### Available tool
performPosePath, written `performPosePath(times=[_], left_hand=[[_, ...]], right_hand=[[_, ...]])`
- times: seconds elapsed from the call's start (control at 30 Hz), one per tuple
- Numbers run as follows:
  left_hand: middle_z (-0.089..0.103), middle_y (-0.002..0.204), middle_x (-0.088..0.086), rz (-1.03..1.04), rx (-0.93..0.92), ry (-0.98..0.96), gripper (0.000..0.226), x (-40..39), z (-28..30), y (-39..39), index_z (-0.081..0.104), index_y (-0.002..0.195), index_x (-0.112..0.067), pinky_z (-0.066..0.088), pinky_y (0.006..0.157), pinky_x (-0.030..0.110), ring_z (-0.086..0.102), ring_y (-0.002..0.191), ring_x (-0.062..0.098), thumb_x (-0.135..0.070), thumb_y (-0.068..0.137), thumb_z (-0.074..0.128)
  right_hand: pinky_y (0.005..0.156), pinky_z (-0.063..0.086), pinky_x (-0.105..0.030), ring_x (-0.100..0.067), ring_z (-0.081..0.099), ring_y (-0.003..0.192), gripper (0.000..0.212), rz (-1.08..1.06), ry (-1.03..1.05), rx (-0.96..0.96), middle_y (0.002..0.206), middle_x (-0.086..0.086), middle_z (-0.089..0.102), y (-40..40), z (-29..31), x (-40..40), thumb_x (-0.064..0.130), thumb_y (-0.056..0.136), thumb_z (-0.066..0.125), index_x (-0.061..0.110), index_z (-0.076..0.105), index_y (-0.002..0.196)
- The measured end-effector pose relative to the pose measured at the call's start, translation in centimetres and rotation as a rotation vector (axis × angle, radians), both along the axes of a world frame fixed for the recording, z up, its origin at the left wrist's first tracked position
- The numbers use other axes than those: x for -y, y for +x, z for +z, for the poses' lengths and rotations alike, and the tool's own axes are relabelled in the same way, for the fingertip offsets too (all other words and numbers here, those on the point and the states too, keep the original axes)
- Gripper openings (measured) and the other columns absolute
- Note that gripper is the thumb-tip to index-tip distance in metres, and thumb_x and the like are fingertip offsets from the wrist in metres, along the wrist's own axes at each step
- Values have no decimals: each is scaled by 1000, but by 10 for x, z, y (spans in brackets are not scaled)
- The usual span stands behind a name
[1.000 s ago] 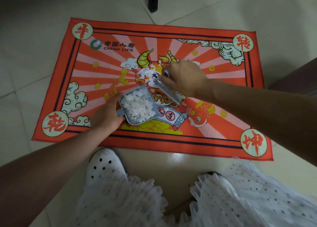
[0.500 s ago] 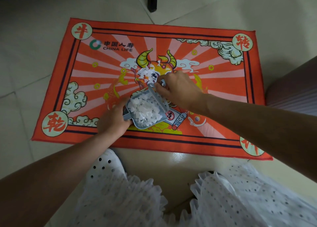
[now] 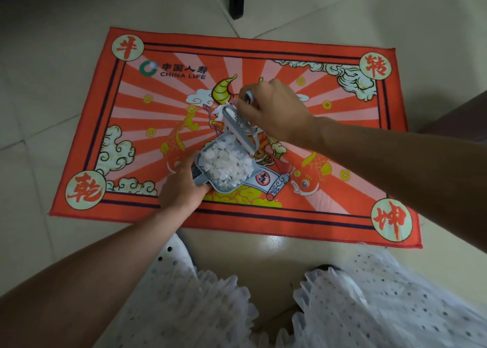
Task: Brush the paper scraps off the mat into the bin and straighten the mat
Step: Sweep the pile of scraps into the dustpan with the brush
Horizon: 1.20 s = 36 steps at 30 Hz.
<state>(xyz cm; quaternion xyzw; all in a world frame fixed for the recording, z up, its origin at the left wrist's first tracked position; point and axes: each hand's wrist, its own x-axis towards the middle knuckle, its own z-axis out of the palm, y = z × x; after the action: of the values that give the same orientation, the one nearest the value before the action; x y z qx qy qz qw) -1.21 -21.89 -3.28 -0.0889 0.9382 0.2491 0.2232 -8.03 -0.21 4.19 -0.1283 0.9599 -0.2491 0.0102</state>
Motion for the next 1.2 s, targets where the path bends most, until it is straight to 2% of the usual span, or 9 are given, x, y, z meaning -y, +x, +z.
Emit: performPosePath(times=[0.1, 0.23, 0.33, 0.5, 0.6, 0.7, 0.87, 1.07, 1.2], left_hand=[[66, 121, 5, 47, 2, 26, 79, -4, 0, 1, 29, 148, -41, 52, 80, 40, 65, 103, 33, -29, 84, 74], [66, 120, 1, 51, -3, 29, 76, -7, 1, 2, 29, 144, -44, 55, 81, 43, 69, 89, 33, -32, 83, 74], [68, 117, -2, 51, 8, 30, 77, -8, 0, 2, 26, 140, -48, 57, 79, 44, 71, 78, 32, -35, 81, 74], [71, 97, -1, 15, 2, 10, 81, -13, -2, 2, 23, 142, -46, 58, 73, 44, 70, 78, 31, -36, 80, 74], [68, 108, -2, 13, -28, 34, 80, -17, -3, 0, 26, 143, -42, 56, 75, 42, 69, 82, 30, -36, 80, 74], [65, 120, -2, 14, -65, 83, 79, -23, -3, -2, 30, 143, -40, 53, 81, 42, 66, 101, 30, -37, 79, 75], [62, 129, -2, 5, -83, 128, 81, -29, -5, -3, 30, 147, -37, 45, 73, 32, 63, 107, 29, -29, 80, 75], [60, 134, -4, 12, -83, 133, 80, -31, -3, -6, 27, 150, -36, 41, 75, 30, 62, 112, 26, -26, 84, 72], [64, 127, -1, 14, -82, 143, 81, -33, -3, -6, 25, 152, -36, 39, 71, 28, 64, 105, 26, -26, 85, 71]], right_hand=[[45, 32, -27, -13, 49, 45, 40, -16, -14, -9, 54, 3, 56, -12, 7, -7, 37, 100, 44, 10, 61, 74], [56, 51, -33, -20, 61, 56, 38, -50, -4, -39, 64, -2, 67, -27, 14, -18, 43, 97, 44, 15, 65, 82], [58, 46, -31, -26, 62, 66, 37, -75, 90, -49, 72, -4, 67, -36, 17, -25, 47, 97, 46, 17, 66, 92], [64, 36, -31, -35, 61, 87, 37, -118, 316, -55, 94, -13, 66, -52, 20, -39, 52, 96, 45, 22, 65, 106], [66, 37, -32, -36, 61, 90, 41, -164, 378, -34, 100, -16, 65, -56, 14, -44, 54, 95, 45, 20, 64, 109], [66, 36, -32, -36, 60, 92, 44, -192, 444, -4, 106, -16, 63, -54, 5, -47, 54, 96, 44, 18, 63, 114], [59, 39, -31, -30, 56, 69, 42, -185, 363, 32, 82, -12, 62, -50, -11, -50, 49, 97, 46, 14, 67, 103], [51, 44, -33, -27, 52, 49, 48, -54, 192, 10, 58, -9, 57, -41, -20, -48, 43, 99, 46, 5, 60, 72], [50, 48, -38, -27, 57, 49, 48, -18, 132, 36, 59, -11, 61, -30, -23, -37, 43, 99, 45, 6, 59, 71]])
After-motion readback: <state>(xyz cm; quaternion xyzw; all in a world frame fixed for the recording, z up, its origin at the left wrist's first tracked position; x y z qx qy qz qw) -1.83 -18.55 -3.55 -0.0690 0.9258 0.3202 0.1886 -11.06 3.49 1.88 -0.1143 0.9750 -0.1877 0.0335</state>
